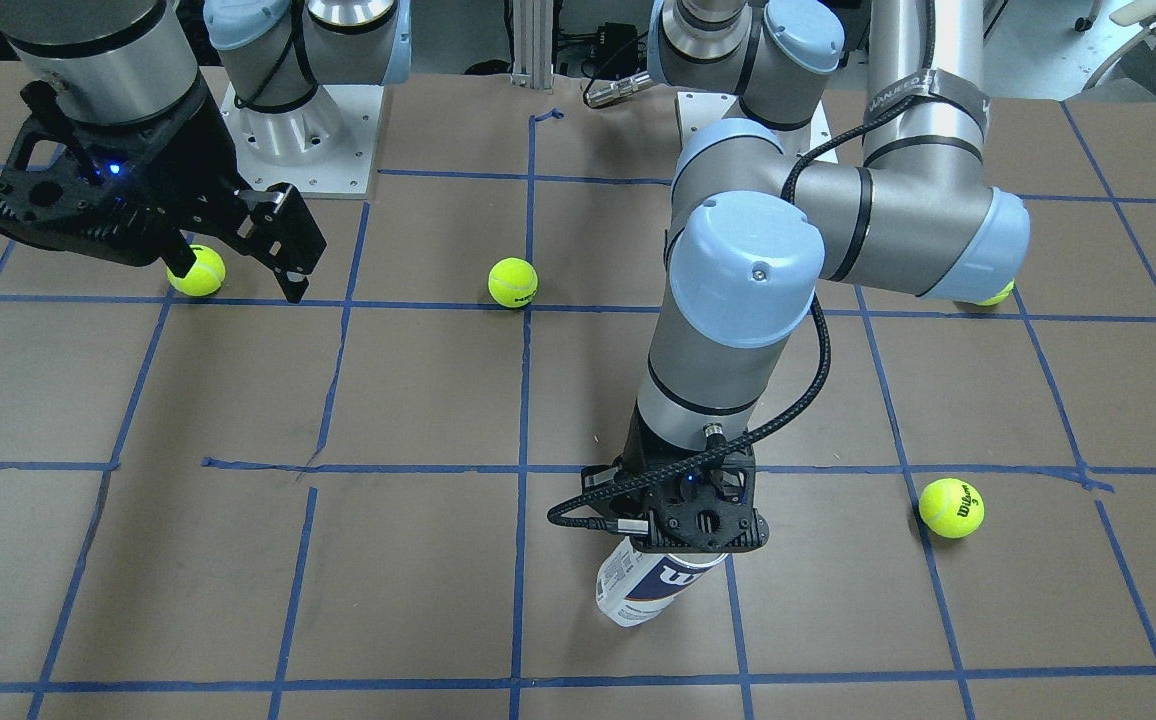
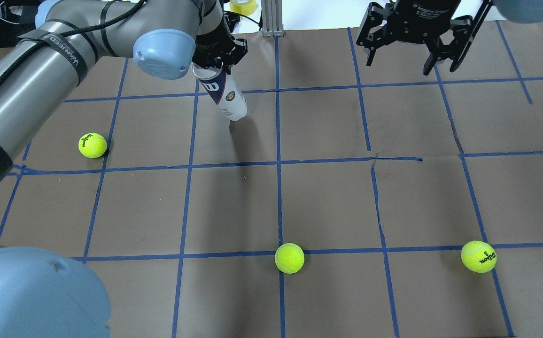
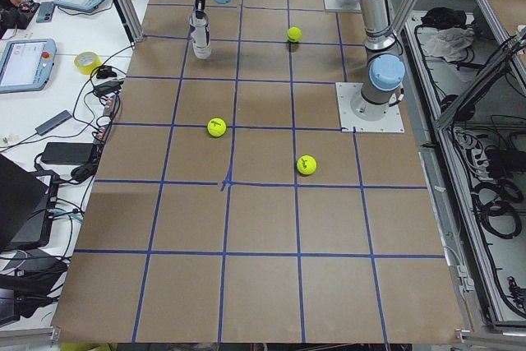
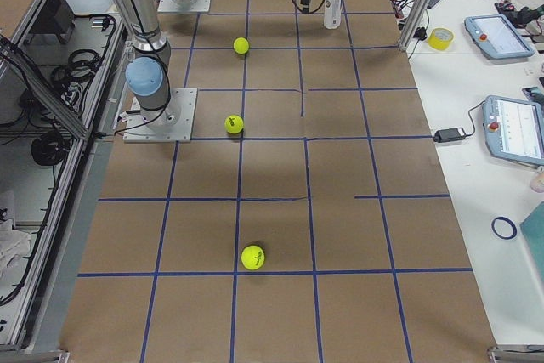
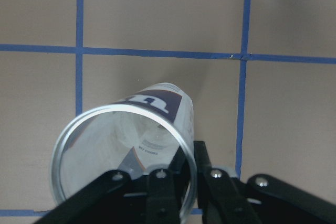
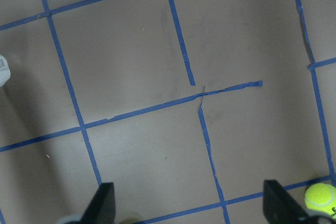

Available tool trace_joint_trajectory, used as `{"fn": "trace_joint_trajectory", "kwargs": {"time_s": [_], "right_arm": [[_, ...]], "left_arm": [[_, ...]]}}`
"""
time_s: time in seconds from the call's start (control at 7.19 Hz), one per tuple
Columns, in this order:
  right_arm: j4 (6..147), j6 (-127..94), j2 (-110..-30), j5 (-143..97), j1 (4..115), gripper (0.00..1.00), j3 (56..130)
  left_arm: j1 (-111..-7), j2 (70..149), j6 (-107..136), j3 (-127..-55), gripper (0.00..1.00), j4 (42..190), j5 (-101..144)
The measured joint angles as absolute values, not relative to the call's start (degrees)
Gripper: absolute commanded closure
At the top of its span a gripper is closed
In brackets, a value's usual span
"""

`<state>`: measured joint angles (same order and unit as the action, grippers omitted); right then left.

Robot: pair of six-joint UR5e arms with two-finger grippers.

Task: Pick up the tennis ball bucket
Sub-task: 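Lift and rotate the can upright with the left gripper, setting it down, then open the left gripper and raise it away from the upright can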

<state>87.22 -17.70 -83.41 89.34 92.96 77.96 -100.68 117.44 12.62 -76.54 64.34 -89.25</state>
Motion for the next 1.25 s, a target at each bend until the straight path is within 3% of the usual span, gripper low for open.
{"fn": "trace_joint_trajectory", "kwargs": {"time_s": [0.28, 0.42, 0.56, 1.25], "right_arm": [[87.2, -17.7, -83.4, 89.2, 92.8, 0.00, 78.0], [87.2, -17.7, -83.4, 89.2, 92.7, 0.00, 78.0], [87.3, -17.7, -83.4, 89.2, 92.7, 0.00, 78.0], [87.3, -17.8, -83.4, 89.4, 92.5, 0.00, 78.0]], "left_arm": [[-101.7, 118.2, 12.6, -76.6, 0.25, 64.5, -89.5], [-101.9, 118.3, 12.5, -76.7, 0.08, 64.5, -89.7], [-102.0, 118.3, 12.5, -76.8, 0.00, 64.3, -89.6], [-102.4, 113.7, 15.5, -77.0, 0.00, 65.5, -89.6]]}}
